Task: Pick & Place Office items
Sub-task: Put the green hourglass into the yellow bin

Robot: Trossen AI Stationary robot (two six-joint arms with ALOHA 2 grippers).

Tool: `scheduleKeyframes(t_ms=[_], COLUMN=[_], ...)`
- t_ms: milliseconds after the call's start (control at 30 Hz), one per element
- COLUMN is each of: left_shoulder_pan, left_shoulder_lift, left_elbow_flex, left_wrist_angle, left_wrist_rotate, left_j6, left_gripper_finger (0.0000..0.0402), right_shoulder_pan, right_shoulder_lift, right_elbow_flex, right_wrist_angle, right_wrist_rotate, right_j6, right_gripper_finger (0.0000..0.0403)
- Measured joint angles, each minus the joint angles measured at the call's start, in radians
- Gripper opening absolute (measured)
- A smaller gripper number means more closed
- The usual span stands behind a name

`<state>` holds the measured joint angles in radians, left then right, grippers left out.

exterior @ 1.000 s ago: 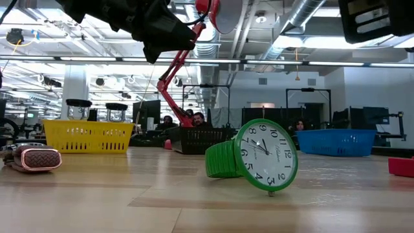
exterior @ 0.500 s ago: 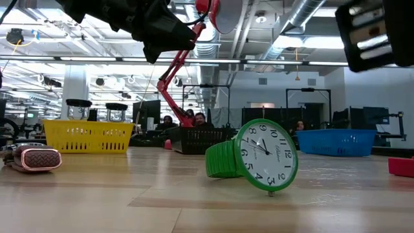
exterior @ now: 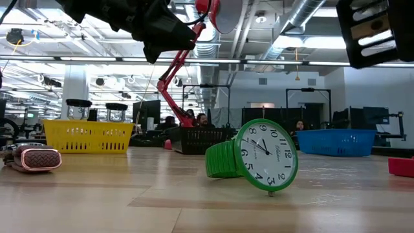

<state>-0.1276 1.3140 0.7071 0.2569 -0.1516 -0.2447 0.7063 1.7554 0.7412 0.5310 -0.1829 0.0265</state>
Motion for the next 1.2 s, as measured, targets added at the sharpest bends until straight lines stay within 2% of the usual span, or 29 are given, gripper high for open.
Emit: scheduleKeyframes(t_ms=[333, 700, 1200], left_shoulder_pan=[0.000, 0.000, 0.000], left_shoulder_lift=[0.000, 0.000, 0.000], left_elbow_flex=[0.000, 0.000, 0.000], left_wrist_angle=[0.000, 0.002, 0.005], left_wrist_rotate=[0.000, 0.000, 0.000], left_j6=[0.000, 0.000, 0.000], left_gripper_finger=[0.0111, 0.0110, 0.0110], right_shoulder_pan=[-0.002, -0.003, -0.002], right_shoulder_lift=[0.000, 0.000, 0.000], right_elbow_flex=[0.000, 0.000, 0.000], right_wrist_angle=[0.010, 0.016, 0.026], right_wrist_rotate=[0.000, 0.000, 0.000], right_j6=[-0.002, 0.000, 0.000], right_gripper_finger=[0.0263, 0.0227, 0.0221])
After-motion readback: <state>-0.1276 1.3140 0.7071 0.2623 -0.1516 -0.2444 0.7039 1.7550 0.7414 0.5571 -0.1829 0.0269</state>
